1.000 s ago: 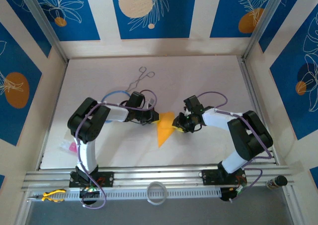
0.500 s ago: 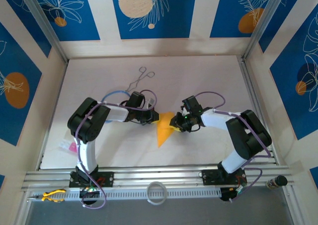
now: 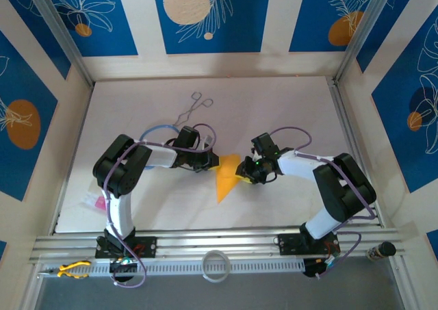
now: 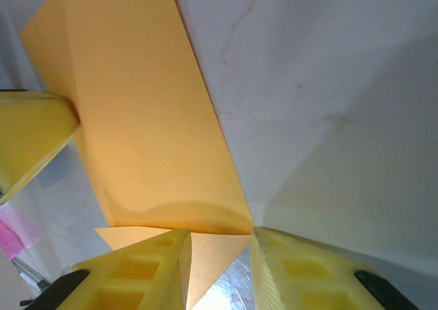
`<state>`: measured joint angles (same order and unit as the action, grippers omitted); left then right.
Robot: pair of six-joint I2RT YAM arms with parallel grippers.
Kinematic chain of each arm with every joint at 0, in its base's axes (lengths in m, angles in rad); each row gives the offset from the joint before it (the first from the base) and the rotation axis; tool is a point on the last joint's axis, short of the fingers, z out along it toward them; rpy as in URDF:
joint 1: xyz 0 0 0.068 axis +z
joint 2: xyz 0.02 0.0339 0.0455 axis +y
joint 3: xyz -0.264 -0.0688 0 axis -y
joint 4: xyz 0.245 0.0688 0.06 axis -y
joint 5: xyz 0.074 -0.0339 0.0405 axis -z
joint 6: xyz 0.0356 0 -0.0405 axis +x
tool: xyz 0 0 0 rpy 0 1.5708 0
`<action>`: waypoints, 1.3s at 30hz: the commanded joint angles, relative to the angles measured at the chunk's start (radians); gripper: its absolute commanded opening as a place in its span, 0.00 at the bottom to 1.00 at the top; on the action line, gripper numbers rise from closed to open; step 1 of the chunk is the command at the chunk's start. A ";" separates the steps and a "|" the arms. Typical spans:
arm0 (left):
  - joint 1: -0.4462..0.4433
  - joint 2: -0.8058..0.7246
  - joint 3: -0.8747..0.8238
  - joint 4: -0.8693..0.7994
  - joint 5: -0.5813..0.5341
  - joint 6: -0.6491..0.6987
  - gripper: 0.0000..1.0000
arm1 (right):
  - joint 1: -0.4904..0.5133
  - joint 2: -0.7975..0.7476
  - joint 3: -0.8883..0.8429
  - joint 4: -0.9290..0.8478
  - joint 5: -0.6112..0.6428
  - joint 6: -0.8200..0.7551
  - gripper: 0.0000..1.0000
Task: Fold a paper plane with a square sheet of paper (pick it up from the middle)
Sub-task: Fold the wing for the fifth time at the center of the table.
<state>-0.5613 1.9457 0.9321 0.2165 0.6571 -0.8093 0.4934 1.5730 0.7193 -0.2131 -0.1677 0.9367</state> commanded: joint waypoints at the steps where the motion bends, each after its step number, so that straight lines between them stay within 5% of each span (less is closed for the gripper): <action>1: -0.007 -0.005 -0.022 -0.092 -0.024 0.013 0.01 | 0.003 0.015 -0.005 -0.025 -0.008 0.004 0.29; 23: -0.007 -0.004 -0.022 -0.091 -0.023 0.015 0.01 | 0.002 0.021 0.000 0.169 -0.087 0.033 0.30; 39: -0.006 -0.005 -0.023 -0.088 -0.022 0.015 0.00 | -0.068 0.058 0.047 0.209 -0.251 -0.219 0.37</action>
<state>-0.5613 1.9453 0.9321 0.2146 0.6544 -0.8093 0.4351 1.6146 0.7322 -0.0067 -0.3645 0.7868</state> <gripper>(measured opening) 0.061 0.366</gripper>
